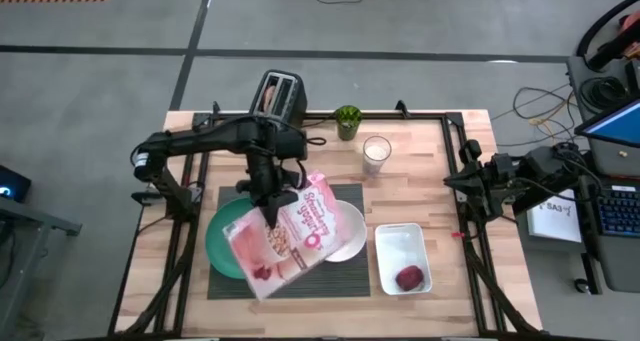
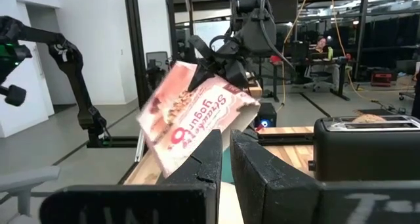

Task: Arrange a breakfast setting
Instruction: Pour the cereal into the white bowl

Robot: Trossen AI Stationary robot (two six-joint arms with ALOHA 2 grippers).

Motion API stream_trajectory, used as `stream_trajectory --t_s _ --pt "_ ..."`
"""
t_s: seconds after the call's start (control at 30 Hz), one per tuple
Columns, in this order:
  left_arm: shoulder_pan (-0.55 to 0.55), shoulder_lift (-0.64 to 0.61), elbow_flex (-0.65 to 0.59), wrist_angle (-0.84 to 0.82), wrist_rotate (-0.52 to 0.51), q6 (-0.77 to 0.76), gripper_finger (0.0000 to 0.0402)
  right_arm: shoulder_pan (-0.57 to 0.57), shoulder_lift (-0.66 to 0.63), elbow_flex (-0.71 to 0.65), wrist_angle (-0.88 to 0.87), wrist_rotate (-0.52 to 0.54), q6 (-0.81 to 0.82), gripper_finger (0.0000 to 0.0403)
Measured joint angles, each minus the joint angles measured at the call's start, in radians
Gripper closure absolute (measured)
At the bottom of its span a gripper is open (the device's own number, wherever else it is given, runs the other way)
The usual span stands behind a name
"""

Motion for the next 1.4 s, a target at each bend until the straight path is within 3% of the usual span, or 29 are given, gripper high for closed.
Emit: stream_trajectory --t_s 0.13,0.23,0.77,0.9,1.0,1.13,1.23,1.4 --pt "0.013 -0.006 -0.002 -0.001 -0.043 -0.028 0.0402 0.0 0.0 0.0 0.0 0.0 0.001 0.038" --pt "0.017 0.002 -0.008 0.002 0.047 0.0 0.0402 0.0 0.0 0.0 0.0 0.0 0.0 0.038" --pt "0.044 -0.003 -0.019 0.0 0.009 -0.006 0.0402 0.0 0.0 0.0 0.0 0.0 0.002 0.038" --pt "0.051 -0.002 -0.031 0.001 0.05 0.007 0.0402 0.0 0.0 0.0 0.0 0.0 0.001 0.038" --pt "0.057 -0.009 -0.033 0.0 -0.015 -0.012 0.0402 0.0 0.0 0.0 0.0 0.0 0.002 0.038" --pt "0.056 0.001 -0.042 0.006 0.057 0.009 0.0402 0.0 0.0 0.0 0.0 0.0 0.001 0.038" --pt "0.059 -0.007 -0.039 -0.004 0.007 -0.008 0.0402 0.0 0.0 0.0 0.0 0.0 0.002 0.038" --pt "0.062 -0.003 -0.036 0.0 0.024 0.006 0.0402 0.0 0.0 0.0 0.0 0.0 0.002 0.038"
